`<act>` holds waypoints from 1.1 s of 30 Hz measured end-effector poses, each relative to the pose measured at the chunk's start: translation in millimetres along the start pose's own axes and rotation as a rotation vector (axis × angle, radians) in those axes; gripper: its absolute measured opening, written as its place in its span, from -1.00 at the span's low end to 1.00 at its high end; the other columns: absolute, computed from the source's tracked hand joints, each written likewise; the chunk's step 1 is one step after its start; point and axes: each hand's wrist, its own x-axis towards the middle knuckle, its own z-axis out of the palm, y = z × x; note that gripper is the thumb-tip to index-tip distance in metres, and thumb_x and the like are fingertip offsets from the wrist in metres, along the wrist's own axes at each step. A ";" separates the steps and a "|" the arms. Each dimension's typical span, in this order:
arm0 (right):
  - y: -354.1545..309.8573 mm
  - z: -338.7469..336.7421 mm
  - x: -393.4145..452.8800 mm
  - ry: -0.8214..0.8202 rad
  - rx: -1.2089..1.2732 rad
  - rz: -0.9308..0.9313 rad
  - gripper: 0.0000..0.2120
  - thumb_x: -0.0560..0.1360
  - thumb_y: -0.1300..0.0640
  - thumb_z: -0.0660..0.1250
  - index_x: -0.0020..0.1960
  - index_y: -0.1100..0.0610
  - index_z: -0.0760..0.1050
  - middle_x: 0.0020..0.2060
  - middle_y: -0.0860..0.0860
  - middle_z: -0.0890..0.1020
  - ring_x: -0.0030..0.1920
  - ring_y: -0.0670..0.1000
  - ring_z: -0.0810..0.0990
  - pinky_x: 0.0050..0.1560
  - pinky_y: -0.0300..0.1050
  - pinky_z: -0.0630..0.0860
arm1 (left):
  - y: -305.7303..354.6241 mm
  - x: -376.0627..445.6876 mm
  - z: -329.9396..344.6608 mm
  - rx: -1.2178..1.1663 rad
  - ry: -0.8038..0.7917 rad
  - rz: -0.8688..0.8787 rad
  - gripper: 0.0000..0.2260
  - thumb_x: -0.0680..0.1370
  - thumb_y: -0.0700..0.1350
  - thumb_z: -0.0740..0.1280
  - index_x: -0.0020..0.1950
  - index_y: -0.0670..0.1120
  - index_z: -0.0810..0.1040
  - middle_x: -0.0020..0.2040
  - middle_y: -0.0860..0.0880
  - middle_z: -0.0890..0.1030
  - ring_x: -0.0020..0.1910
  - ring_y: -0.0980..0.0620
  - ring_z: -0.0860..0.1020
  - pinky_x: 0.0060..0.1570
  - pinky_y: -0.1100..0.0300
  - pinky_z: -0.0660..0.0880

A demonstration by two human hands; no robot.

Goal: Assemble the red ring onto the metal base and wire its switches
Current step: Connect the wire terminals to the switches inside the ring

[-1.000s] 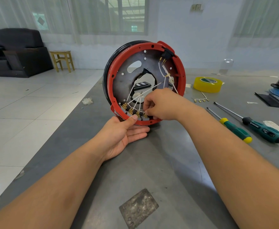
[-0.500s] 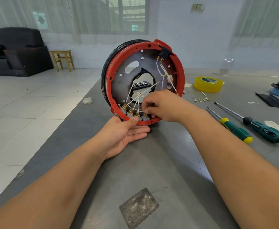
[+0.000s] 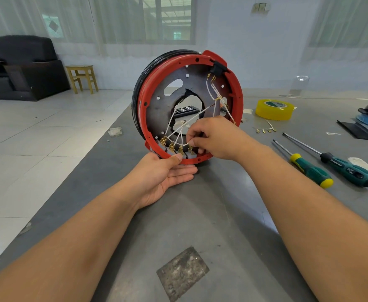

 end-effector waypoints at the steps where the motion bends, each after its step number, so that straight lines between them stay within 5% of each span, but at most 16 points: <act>1: -0.2 0.4 0.1 0.008 0.002 0.002 -0.76 0.58 0.16 0.39 -0.17 -0.15 0.51 -0.18 -0.16 0.63 -0.31 -0.20 0.67 -0.17 -0.17 0.61 | 0.3 -0.2 -0.2 0.000 0.000 -0.003 -0.79 0.72 -0.26 0.26 0.18 -0.41 0.57 0.00 -0.36 0.72 0.02 -0.21 0.75 -0.08 0.04 0.72; 8: -1.5 2.9 2.0 0.012 -0.032 0.015 -0.84 0.58 0.12 0.40 -0.13 -0.11 0.58 -0.21 -0.09 0.70 -0.30 -0.20 0.68 -0.06 -0.04 0.66 | 1.1 -1.2 -1.5 -0.015 -0.007 -0.014 -0.80 0.72 -0.26 0.25 0.15 -0.39 0.59 0.01 -0.35 0.72 0.03 -0.22 0.75 -0.07 0.02 0.72; 27: -8.5 -1.3 1.0 -0.024 -0.084 0.046 -0.84 0.56 0.12 0.42 -0.16 -0.09 0.60 -0.30 -0.12 0.68 -0.29 -0.19 0.68 -0.21 -0.23 0.52 | 1.2 -0.6 -1.6 -0.069 0.011 -0.010 -0.83 0.70 -0.30 0.26 0.12 -0.41 0.58 0.01 -0.37 0.72 0.00 -0.27 0.75 -0.08 -0.07 0.72; 33: -11.8 -2.7 -1.0 -0.038 -0.145 0.036 -0.90 0.55 0.10 0.43 -0.11 -0.07 0.62 -0.20 -0.10 0.68 -0.08 -0.04 0.64 0.01 0.02 0.61 | 0.1 0.3 -3.8 -0.075 0.000 -0.005 -0.83 0.70 -0.29 0.27 0.14 -0.37 0.60 0.06 -0.33 0.73 0.04 -0.27 0.74 -0.04 -0.11 0.72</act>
